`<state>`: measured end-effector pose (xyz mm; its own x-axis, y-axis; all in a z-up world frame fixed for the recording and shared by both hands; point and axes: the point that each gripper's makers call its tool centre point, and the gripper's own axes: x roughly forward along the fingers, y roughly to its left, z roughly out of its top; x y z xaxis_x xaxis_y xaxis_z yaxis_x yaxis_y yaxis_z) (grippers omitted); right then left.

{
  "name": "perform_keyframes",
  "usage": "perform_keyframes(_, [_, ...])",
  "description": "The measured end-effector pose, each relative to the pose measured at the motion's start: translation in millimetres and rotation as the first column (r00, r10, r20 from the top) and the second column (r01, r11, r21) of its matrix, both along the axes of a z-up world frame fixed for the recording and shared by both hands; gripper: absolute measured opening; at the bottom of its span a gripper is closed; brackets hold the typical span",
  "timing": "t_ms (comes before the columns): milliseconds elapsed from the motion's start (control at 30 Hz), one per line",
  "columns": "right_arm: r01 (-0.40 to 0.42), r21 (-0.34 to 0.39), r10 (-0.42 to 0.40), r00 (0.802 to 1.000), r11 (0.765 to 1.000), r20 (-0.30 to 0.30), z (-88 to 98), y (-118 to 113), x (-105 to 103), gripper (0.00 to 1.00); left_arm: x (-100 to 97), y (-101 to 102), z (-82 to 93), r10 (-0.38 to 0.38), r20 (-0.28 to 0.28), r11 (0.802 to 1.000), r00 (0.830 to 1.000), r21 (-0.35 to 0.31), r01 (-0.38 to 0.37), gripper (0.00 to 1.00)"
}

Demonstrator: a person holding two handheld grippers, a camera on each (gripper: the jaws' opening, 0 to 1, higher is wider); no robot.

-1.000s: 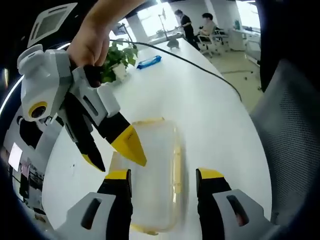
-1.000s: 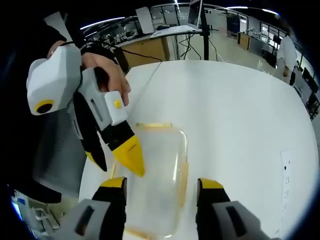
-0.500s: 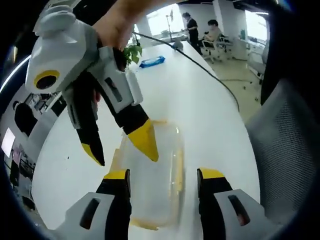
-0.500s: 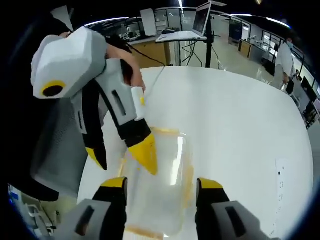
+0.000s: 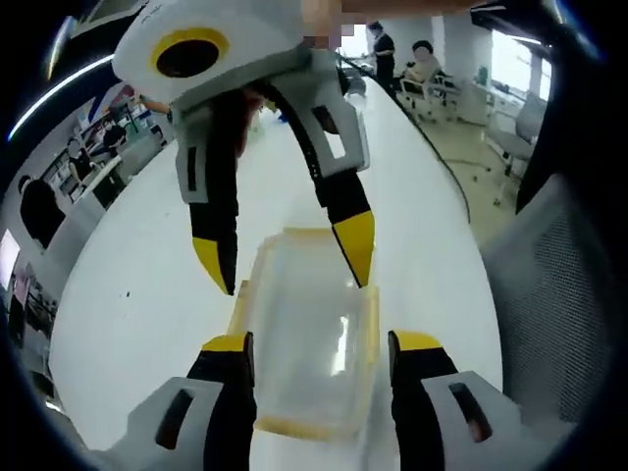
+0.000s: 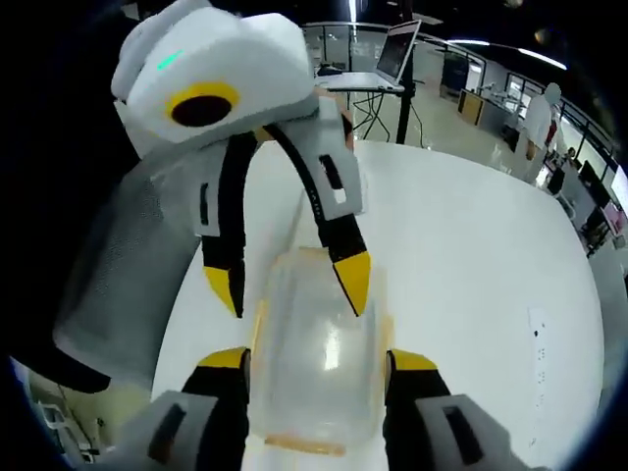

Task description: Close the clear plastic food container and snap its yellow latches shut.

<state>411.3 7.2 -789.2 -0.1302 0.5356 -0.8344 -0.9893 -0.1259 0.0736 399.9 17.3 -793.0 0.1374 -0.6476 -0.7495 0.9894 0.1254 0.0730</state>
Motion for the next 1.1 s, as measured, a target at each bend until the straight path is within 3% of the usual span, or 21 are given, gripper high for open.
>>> perform_keyframes(267, [0.022,0.006,-0.023,0.999,1.000,0.030,3.1,-3,1,0.53,11.0,8,2.2,-0.007,-0.010,0.999,1.000,0.034,0.007,0.54])
perform_keyframes(500, [0.154,0.043,-0.157,0.986,0.987,0.052,0.4,-10,10,0.52,15.8,14,-1.6,0.091,-0.011,0.995,0.996,0.042,-0.091,0.53])
perform_keyframes(633, [0.225,0.070,-0.229,0.972,0.972,0.060,-2.1,-13,12,0.52,16.0,13,-2.4,0.169,-0.022,0.986,0.985,0.012,-0.168,0.54])
perform_keyframes(767, [0.321,0.101,-0.329,0.942,0.941,0.064,0.8,-15,19,0.51,20.0,15,-5.0,0.249,-0.024,0.969,0.968,-0.002,-0.249,0.54])
perform_keyframes(933, [0.406,0.124,-0.417,0.905,0.905,0.080,3.3,-19,24,0.51,35.1,21,2.4,0.385,-0.020,0.921,0.923,-0.051,-0.385,0.56])
perform_keyframes(1100, [0.530,0.160,-0.544,0.837,0.833,0.057,-2.9,-24,30,0.52,43.6,27,7.1,0.470,-0.005,0.879,0.882,-0.082,-0.469,0.56])
